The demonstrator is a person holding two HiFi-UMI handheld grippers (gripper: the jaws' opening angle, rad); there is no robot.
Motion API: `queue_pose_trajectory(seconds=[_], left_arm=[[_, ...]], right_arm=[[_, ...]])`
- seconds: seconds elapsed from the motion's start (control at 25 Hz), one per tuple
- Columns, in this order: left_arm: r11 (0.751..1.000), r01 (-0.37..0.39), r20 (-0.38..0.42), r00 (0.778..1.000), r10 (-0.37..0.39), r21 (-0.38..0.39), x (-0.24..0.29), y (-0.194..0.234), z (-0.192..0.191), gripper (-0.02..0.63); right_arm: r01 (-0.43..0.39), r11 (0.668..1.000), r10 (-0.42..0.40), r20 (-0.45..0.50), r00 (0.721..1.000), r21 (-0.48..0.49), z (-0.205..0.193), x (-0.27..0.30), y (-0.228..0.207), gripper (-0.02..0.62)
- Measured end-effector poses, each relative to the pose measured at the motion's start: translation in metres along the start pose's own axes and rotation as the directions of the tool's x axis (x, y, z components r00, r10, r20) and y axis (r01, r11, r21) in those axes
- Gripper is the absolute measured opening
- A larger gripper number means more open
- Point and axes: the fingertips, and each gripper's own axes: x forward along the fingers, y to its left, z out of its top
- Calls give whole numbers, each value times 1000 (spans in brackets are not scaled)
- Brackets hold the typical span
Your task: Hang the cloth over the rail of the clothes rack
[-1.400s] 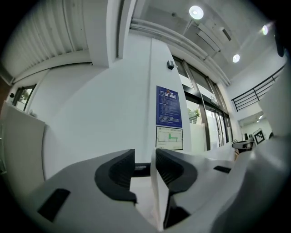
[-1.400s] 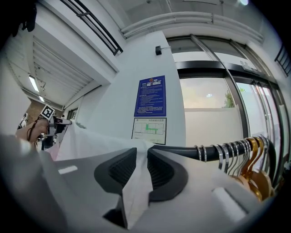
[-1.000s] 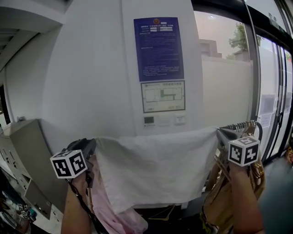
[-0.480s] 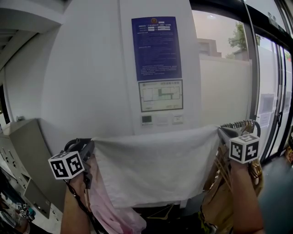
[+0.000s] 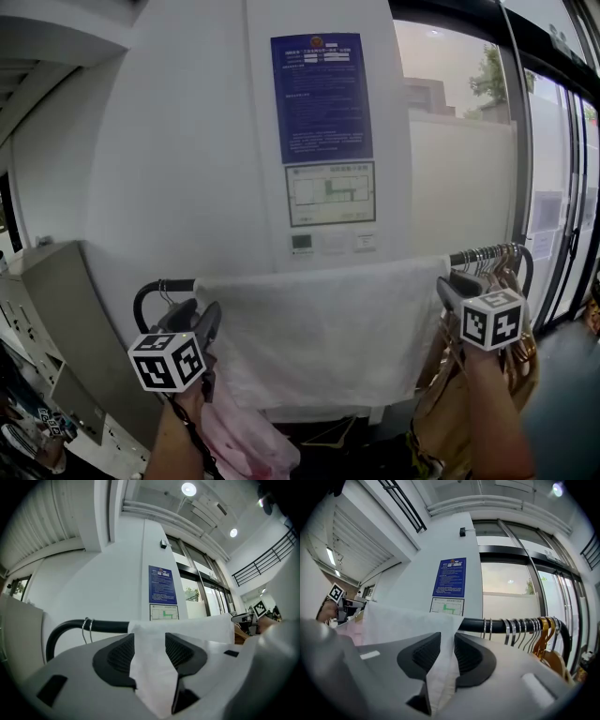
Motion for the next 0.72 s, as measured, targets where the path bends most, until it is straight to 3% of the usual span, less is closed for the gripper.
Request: queue_pose_trajectory(seconds=[0.28, 0.6, 0.72], left_arm=[[997, 61, -54, 996, -64, -41, 3, -32, -55, 199], [989, 142, -62, 988, -145, -49, -10, -82, -110, 199], [993, 121, -48, 992, -121, -6, -14, -88, -123, 199]], right_arm=[[28, 999, -28, 1, 1000, -16, -38, -14, 8, 77], [-72, 997, 72, 2, 997, -13, -85, -35, 66, 77], [-87, 996, 86, -13, 996, -17, -105, -32, 75, 77]])
